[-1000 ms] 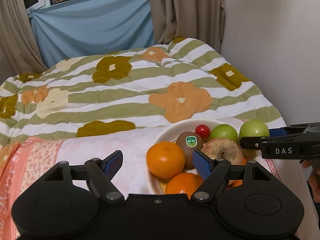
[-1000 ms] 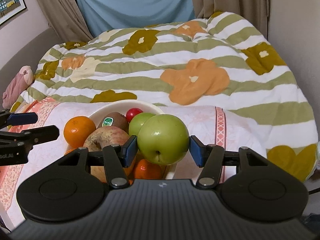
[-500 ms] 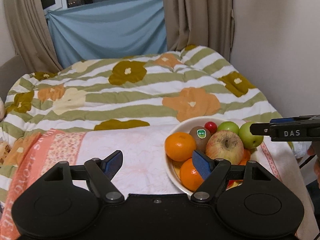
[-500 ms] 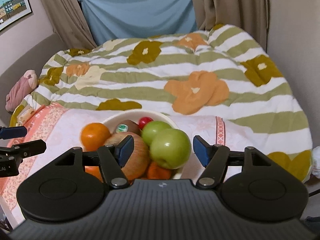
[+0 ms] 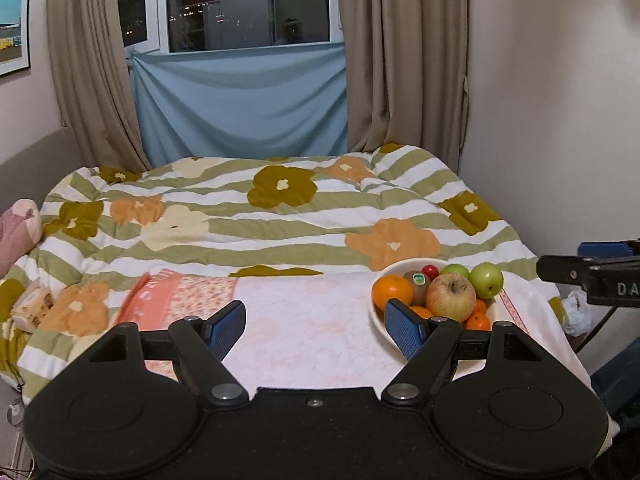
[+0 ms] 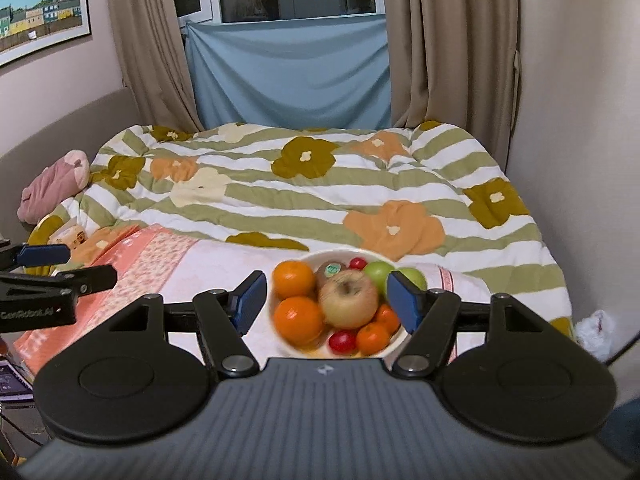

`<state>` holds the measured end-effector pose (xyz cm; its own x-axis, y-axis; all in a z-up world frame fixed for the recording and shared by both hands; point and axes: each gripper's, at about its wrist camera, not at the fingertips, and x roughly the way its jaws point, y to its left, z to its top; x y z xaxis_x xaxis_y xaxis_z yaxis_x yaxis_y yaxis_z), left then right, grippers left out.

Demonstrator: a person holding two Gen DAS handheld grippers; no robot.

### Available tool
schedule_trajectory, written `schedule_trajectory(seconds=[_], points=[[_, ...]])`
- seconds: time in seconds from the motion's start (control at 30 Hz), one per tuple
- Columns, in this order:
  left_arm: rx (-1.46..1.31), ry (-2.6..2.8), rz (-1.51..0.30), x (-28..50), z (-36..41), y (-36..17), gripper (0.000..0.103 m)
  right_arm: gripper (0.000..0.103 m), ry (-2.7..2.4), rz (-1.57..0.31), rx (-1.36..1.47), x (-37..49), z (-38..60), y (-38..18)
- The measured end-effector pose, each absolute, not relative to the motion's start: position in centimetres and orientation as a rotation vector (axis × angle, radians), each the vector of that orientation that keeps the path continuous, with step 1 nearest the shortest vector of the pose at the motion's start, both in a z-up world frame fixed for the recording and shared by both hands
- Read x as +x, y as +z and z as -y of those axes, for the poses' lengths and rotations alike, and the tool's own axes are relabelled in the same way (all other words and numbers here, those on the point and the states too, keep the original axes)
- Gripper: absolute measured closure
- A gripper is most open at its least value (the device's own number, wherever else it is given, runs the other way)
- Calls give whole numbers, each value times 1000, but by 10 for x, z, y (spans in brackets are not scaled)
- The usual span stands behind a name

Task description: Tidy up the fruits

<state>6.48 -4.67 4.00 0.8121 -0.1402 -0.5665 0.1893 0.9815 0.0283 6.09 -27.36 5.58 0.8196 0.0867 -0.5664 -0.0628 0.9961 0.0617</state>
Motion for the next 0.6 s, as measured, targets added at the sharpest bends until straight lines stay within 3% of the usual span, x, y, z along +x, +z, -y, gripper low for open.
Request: schedule_trajectory(seconds=[0.13, 0.23, 0.3, 0.37, 0.43, 0.6], points=[[82, -175, -588, 35, 29, 45, 23, 18, 62, -614, 47, 26, 249, 64], [78, -168, -597, 19, 18, 45, 23, 2, 25, -605, 41, 1, 237, 66], [83, -159, -605, 12, 14, 45, 23, 0, 3, -598, 36, -12, 234, 65], [82, -151, -614, 4, 10, 45, 17, 0, -14, -615, 33, -22, 232, 64], [75, -143, -617, -3, 7, 45, 0, 0, -36, -631, 28, -30, 229, 60], [73, -141, -619, -18, 2, 40, 0, 0, -57, -659, 30, -43, 224, 52]])
